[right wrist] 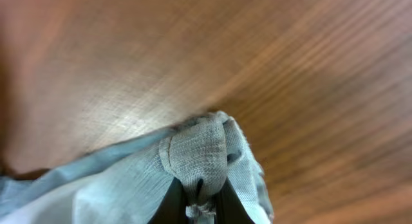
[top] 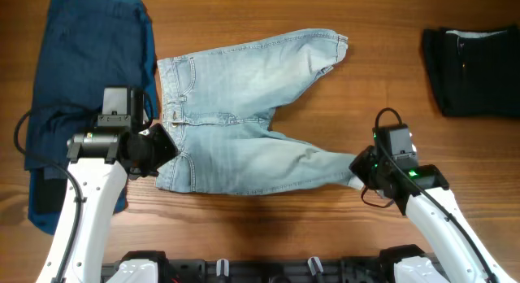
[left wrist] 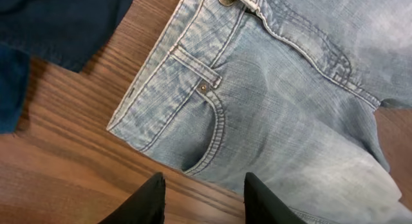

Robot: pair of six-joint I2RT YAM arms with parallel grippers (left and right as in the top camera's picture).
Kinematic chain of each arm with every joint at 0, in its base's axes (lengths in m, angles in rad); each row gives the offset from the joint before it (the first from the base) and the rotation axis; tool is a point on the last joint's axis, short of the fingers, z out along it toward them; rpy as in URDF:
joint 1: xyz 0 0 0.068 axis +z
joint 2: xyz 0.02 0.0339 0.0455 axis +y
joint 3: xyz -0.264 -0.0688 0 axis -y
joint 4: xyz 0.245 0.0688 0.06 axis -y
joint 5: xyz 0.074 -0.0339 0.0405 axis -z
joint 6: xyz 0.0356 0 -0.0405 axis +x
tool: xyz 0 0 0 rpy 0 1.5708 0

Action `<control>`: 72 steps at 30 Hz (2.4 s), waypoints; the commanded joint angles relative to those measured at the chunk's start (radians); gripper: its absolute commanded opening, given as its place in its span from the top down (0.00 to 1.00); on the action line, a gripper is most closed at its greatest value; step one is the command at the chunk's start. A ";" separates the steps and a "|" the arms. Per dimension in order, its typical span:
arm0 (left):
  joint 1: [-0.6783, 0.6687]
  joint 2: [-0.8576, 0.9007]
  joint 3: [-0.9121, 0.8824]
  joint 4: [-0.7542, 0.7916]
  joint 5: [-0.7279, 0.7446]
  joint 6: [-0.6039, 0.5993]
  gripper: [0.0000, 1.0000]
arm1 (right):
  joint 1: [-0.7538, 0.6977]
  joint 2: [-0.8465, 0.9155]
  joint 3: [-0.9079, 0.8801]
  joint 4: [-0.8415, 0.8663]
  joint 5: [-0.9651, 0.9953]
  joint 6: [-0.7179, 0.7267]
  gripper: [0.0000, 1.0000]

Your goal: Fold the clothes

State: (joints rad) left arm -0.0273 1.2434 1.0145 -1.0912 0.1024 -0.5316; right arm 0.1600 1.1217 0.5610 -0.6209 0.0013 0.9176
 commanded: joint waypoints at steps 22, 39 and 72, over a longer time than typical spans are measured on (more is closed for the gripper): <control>-0.003 0.002 0.014 0.026 0.001 0.009 0.61 | -0.005 -0.011 0.383 -0.678 -0.018 -0.201 0.08; -0.003 0.002 0.014 0.030 0.001 0.008 0.61 | -0.005 0.040 0.383 -0.145 -0.068 -0.424 0.29; -0.003 0.002 0.014 0.034 0.001 0.008 0.57 | 0.116 0.491 0.130 0.118 -0.016 -0.365 0.31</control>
State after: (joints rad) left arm -0.0273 1.2438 1.0149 -1.0607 0.1028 -0.5316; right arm 0.2699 1.5616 0.7464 -0.5850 -0.1574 0.4995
